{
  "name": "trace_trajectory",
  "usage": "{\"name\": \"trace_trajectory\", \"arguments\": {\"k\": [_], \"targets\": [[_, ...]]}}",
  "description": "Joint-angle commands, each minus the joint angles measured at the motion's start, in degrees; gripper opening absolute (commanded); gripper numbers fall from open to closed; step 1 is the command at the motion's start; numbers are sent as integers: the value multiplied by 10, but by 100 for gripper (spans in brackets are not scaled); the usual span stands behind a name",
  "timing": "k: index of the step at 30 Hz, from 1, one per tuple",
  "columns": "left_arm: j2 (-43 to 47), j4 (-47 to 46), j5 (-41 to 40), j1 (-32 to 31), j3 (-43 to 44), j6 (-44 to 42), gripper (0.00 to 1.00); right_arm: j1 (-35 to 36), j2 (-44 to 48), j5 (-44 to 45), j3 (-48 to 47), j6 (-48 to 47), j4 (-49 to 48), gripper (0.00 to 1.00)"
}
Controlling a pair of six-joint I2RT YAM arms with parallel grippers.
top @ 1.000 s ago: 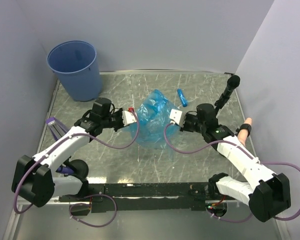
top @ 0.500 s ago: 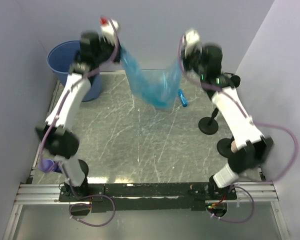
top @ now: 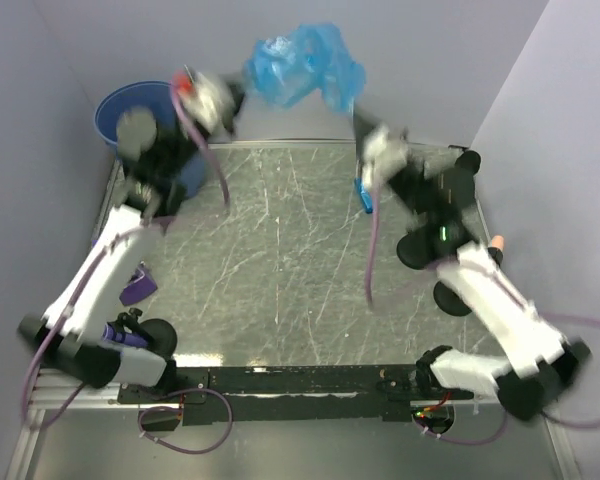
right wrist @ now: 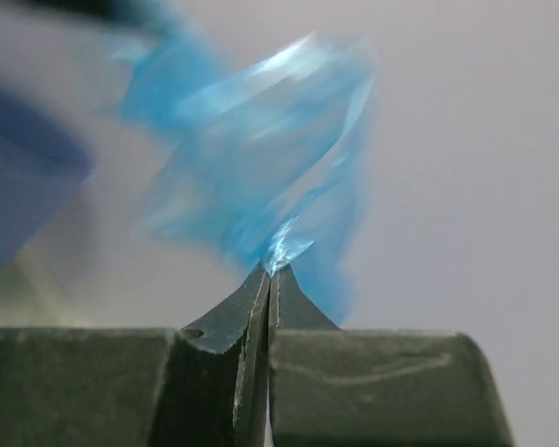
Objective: Put the trash bags into the trash bin
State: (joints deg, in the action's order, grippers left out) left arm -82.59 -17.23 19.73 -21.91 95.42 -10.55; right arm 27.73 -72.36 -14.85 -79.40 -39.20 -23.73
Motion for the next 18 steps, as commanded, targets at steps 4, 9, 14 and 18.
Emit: {"name": "trace_trajectory", "arguments": {"k": [4, 9, 14, 18], "targets": [[140, 445, 87, -34, -463, -806, 1, -20, 112, -162, 330, -385, 523, 0], [208, 240, 164, -24, -491, -578, 1, -20, 248, -140, 391, -284, 410, 0], [147, 182, 129, -25, -377, -344, 1, -20, 210, -86, 296, -145, 334, 0], [147, 125, 116, -24, -329, -226, 1, -24, 165, -53, 209, -42, 321, 0]]}}
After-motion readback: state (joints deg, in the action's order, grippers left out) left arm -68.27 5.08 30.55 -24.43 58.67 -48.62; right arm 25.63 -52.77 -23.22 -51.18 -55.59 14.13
